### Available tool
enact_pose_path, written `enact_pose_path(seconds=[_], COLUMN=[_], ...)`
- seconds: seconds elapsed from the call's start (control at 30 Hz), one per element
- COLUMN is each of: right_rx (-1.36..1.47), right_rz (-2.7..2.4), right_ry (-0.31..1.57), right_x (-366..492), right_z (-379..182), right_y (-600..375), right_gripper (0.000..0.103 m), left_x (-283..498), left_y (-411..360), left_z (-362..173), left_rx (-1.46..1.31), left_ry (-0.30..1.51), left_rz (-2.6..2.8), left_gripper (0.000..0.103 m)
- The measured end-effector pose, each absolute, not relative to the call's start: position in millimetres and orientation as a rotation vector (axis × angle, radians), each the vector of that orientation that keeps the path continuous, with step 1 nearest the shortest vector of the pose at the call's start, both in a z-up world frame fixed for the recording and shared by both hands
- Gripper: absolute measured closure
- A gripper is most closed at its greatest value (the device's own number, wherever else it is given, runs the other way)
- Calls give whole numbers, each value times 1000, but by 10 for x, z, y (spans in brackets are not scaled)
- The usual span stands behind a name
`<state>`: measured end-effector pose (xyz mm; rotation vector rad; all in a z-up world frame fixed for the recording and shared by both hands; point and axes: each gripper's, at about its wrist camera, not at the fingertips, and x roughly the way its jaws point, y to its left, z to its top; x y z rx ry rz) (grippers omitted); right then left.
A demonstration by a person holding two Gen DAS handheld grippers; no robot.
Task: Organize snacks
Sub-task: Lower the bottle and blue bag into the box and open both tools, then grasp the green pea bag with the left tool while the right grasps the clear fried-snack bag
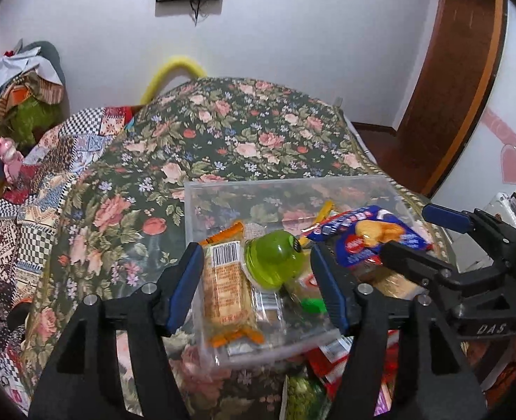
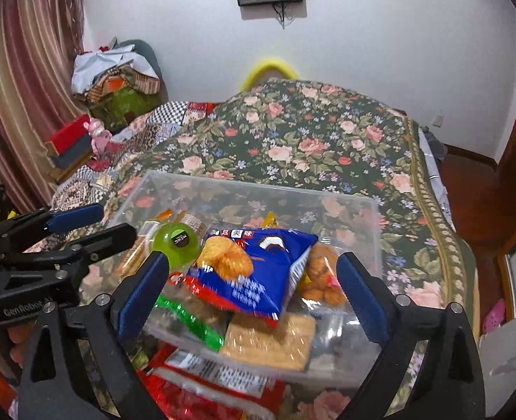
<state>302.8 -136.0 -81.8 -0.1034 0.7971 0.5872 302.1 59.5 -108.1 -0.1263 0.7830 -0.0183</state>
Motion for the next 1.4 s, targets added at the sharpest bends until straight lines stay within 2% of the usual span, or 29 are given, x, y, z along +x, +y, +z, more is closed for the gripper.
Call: enact_pose_path(seconds=[0.2, 0.37, 0.8, 1.4], right_rx=[-91, -97, -52, -6], right_rz=[585, 575, 520, 527], right_ry=[750, 739, 897, 1014], right_x=[2747, 2500, 2101, 2079], right_z=[-671, -688, -1281, -1725], right_y=[-1587, -1761, -2133, -1959], right_gripper=[6, 4, 3, 4], left_x=[2688, 2403, 1916, 2181], left_y=[571, 567, 459, 19], left_z=[-977, -1070, -1598, -2043], left_rx=[-111, -123, -127, -97], left_ry=[772, 804, 942, 1035], left_rz=[-27, -37, -62, -122], left_gripper=[30, 28, 27, 27])
